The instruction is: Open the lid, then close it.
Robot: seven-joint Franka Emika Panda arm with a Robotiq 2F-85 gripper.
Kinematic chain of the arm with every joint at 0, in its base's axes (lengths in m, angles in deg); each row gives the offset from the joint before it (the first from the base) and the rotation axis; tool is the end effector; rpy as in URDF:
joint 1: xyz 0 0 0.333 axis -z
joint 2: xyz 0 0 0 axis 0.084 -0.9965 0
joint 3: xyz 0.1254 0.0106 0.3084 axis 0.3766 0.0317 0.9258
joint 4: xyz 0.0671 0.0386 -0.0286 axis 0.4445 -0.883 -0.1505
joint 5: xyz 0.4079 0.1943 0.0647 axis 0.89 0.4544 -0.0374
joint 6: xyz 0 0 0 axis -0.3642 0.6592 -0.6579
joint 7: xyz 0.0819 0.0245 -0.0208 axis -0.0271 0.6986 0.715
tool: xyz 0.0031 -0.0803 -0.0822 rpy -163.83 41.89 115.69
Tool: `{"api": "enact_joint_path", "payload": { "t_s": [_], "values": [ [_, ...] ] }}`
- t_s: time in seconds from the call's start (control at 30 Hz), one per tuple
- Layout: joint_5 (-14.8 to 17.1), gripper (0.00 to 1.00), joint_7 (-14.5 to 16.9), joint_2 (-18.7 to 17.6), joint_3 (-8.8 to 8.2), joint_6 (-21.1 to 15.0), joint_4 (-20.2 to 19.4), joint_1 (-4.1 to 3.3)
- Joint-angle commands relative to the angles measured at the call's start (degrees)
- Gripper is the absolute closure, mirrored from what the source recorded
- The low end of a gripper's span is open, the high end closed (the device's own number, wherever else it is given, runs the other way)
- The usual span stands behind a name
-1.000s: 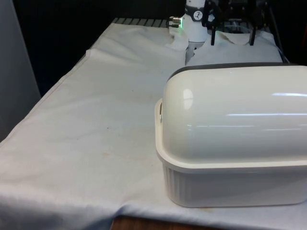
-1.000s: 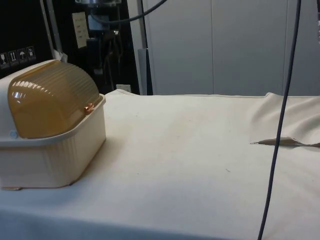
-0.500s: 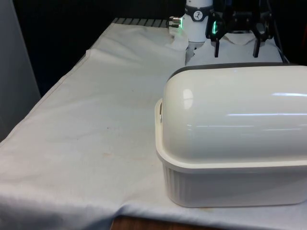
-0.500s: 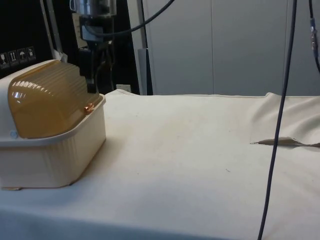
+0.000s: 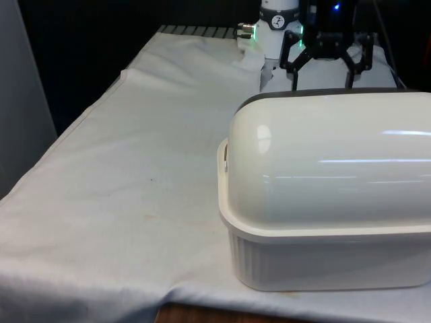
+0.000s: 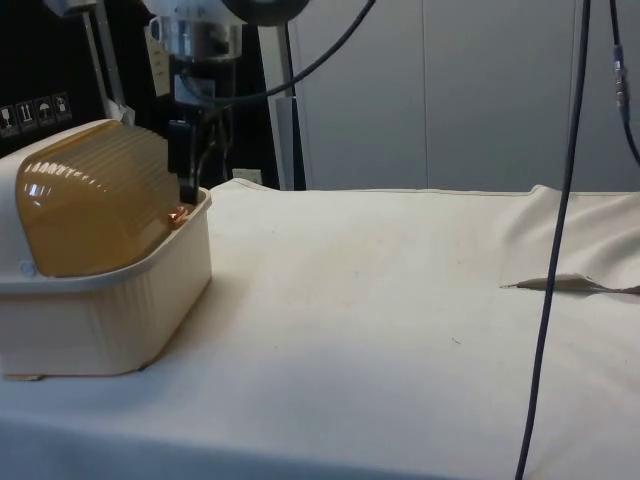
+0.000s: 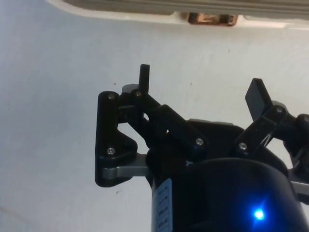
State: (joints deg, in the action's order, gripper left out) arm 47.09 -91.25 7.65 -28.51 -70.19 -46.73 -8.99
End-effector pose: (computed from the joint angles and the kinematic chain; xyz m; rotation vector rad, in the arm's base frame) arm 0.6502 0.1016 0.2955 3.0876 0.1986 0.3278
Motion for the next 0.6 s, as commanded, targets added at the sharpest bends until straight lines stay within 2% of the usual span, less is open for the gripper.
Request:
{"api": "enact_joint_path", "payload": {
  "t_s": [0.0,0.2,0.23,0.3,0.37,0.47,0.5,0.53,0.57],
  "values": [
    [-0.4,0.0,0.17,-0.34,-0.29,-1.78,-0.46,0.11],
    [-0.17,0.0,1.26,-1.6,-1.03,-5.79,-1.6,0.23],
    [0.0,0.0,1.26,-1.55,-0.97,-4.81,-1.38,0.23],
    [-0.17,0.0,1.38,-2.23,-1.15,-7.39,-1.89,0.23],
    [-0.17,0.01,1.38,-2.52,-1.15,-8.25,-2.01,0.23],
    [-0.17,0.14,1.43,-2.86,-1.2,-9.05,-2.12,0.23],
    [-0.17,0.28,1.43,-2.98,-1.2,-9.28,-2.12,0.23],
    [0.0,0.33,1.43,-2.98,-1.15,-8.48,-1.89,0.23],
    [-0.17,0.33,1.43,-3.04,-1.2,-9.4,-2.12,0.23]
  ]
}}
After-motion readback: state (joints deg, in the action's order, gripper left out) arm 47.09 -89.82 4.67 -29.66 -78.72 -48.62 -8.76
